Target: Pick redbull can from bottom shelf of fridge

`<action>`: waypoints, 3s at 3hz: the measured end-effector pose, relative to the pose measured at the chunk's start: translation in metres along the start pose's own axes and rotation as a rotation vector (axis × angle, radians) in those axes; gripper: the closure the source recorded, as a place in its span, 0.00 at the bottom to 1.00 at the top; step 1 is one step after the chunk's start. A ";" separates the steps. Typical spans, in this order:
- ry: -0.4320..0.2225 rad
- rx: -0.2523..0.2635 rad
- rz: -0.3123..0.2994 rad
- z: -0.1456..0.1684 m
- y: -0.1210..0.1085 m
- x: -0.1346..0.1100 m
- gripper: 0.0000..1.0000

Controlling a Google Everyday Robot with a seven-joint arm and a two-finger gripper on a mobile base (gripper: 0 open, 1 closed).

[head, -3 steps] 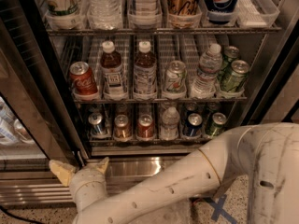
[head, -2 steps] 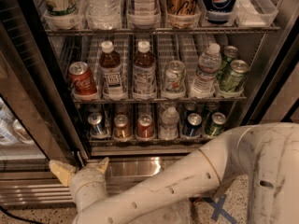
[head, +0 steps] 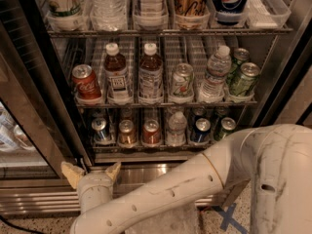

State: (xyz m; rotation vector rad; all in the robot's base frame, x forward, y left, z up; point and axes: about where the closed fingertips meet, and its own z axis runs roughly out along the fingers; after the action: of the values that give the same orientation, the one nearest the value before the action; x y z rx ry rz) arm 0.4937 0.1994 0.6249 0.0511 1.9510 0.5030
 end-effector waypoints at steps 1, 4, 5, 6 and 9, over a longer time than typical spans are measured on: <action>-0.013 0.082 -0.016 0.004 -0.017 -0.004 0.13; -0.047 0.147 -0.044 0.028 -0.028 -0.019 0.34; -0.036 0.150 -0.062 0.048 -0.030 -0.023 0.37; -0.031 0.168 -0.069 0.057 -0.037 -0.025 0.45; -0.021 0.163 -0.128 0.089 -0.034 -0.036 0.40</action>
Offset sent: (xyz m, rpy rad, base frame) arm 0.0150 -0.0371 -0.0049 -0.0879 -0.0154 -0.1857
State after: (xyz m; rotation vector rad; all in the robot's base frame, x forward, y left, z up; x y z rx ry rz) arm 0.5946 0.1877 0.6129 0.0349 1.9564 0.2574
